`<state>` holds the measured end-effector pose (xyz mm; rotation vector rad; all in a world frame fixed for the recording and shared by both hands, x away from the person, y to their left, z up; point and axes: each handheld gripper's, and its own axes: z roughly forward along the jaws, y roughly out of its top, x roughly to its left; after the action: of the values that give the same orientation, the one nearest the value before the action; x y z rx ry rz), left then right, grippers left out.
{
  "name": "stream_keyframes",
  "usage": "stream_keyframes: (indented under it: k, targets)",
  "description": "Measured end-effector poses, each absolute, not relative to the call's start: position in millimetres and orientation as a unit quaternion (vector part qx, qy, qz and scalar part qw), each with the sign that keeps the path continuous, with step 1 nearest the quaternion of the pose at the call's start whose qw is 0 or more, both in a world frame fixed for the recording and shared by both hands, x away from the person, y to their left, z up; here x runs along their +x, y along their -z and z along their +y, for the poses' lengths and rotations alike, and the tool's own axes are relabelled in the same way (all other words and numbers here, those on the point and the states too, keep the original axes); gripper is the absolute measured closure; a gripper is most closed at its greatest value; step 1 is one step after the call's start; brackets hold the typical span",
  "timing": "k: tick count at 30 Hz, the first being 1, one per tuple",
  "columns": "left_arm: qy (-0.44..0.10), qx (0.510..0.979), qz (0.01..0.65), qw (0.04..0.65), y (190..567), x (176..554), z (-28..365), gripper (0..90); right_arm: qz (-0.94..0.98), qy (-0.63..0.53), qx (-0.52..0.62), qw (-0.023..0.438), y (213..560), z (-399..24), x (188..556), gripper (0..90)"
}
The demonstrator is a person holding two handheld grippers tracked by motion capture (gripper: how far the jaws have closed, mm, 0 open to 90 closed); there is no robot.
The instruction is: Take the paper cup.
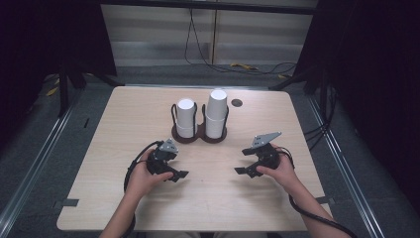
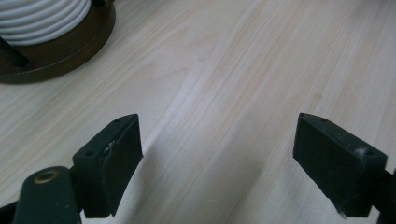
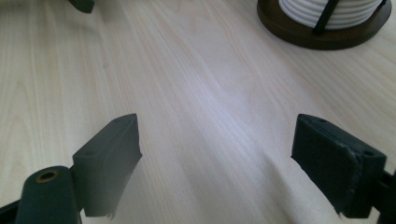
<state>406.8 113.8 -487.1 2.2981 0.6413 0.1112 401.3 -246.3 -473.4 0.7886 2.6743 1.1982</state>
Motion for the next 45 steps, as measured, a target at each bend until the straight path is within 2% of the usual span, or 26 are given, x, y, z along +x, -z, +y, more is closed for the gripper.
stream_keyframes:
  k: [15,25,31,38,45]
  targets:
    - [-0.034,0.895,0.245,0.37,478,408,115,15.7,0.88,-0.394,0.255,0.065,468,-238,407,15.6]
    - [-0.035,0.896,0.239,0.373,457,416,115,15.7,0.883,-0.392,0.252,0.06,468,-233,415,16.4]
    - [-0.024,0.893,0.253,0.371,437,429,118,15.2,0.885,-0.39,0.248,0.056,466,-229,416,17.1]
    - [-0.052,0.907,0.249,0.335,401,455,121,15.2,0.888,-0.384,0.246,0.055,469,-222,417,17.4]
    - [-0.055,0.911,0.252,0.322,385,471,119,15.2,0.887,-0.391,0.239,0.055,469,-214,416,17.9]
